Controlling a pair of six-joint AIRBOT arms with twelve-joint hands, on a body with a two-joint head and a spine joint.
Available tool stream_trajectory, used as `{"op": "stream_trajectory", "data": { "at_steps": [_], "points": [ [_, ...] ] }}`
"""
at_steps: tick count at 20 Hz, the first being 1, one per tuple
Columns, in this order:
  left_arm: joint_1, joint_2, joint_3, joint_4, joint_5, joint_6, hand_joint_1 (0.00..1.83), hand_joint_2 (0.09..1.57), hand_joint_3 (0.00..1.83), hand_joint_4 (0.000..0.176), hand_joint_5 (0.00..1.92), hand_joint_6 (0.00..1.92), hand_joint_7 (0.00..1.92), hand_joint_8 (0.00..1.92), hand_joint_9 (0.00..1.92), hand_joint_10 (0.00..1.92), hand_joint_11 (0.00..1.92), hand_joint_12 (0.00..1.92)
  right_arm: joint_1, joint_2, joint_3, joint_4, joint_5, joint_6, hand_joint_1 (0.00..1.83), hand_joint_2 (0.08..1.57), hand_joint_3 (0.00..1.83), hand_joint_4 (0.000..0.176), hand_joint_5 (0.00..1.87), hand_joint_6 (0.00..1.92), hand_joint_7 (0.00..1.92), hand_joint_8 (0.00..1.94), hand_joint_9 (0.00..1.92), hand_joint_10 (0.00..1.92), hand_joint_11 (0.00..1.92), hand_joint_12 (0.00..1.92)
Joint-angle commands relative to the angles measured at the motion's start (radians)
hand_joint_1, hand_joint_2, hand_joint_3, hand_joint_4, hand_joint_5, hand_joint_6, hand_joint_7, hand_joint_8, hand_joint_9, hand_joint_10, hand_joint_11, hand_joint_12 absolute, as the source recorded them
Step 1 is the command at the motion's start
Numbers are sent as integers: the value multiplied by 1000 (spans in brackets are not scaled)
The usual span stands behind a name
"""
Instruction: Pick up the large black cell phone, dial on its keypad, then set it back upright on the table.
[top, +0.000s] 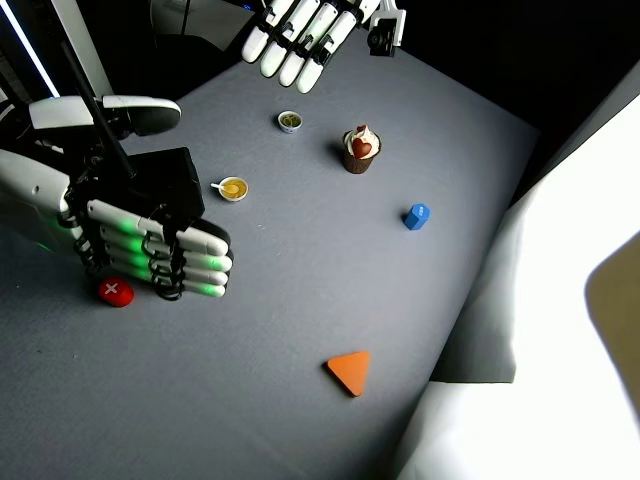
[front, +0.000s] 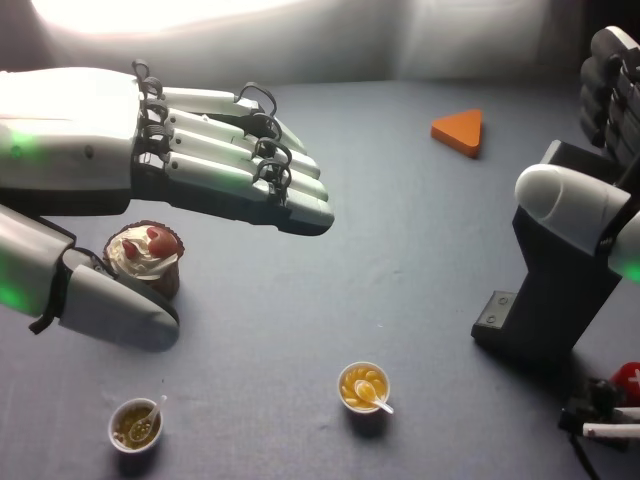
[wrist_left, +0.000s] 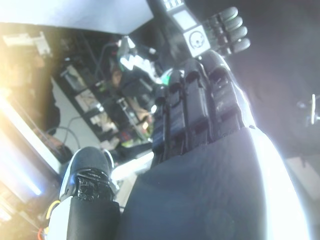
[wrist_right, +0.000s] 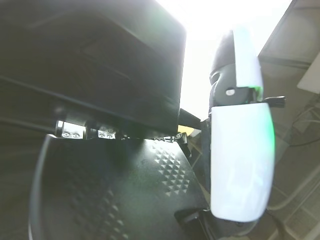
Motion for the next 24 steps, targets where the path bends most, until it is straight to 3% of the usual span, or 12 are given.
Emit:
{"op": "stream_trajectory", "data": {
  "at_steps": [1, 4, 8, 14, 20, 24],
  "points": [
    [-20, 8, -5, -96, -63, -4, 30, 1258, 0, 0, 233, 1, 251, 0, 229, 1, 0, 586, 1, 11, -3, -62, 113, 6, 1074, 921, 0, 0, 0, 0, 0, 0, 0, 0, 0, 0],
    [-20, 8, -5, -96, -64, -6, 25, 1259, 0, 0, 221, 1, 243, 0, 211, 0, 0, 546, -6, 11, -3, -62, 114, 6, 1029, 935, 0, 0, 0, 0, 0, 0, 0, 0, 0, 0],
    [-20, 9, -5, -96, -66, -7, 32, 1251, 0, 0, 246, 4, 261, 3, 240, 6, 0, 651, -15, 10, 2, -62, 114, 6, 1082, 927, 0, 0, 0, 0, 0, 0, 0, 0, 0, 0],
    [-19, 10, -5, -96, -67, -7, 27, 1260, 1, 0, 202, 0, 218, 0, 185, 3, 0, 460, -32, 13, 12, -57, 114, 6, 1110, 958, 5, 0, 0, 0, 0, 0, 0, 0, 0, 0],
    [-19, 12, -5, -94, -71, -7, 63, 1255, 0, 0, 217, 2, 231, 2, 187, 2, 0, 558, -38, 8, 17, -53, 113, 7, 1322, 1036, 27, 0, 0, 0, 0, 0, 0, 0, 0, 0],
    [-19, 12, -6, -94, -71, -7, 71, 1252, 0, 0, 234, 4, 264, 7, 229, 11, 0, 635, -44, -8, 38, -52, 112, 7, 1302, 1046, 25, 0, 0, 0, 0, 0, 0, 0, 0, 0]
  ]
}}
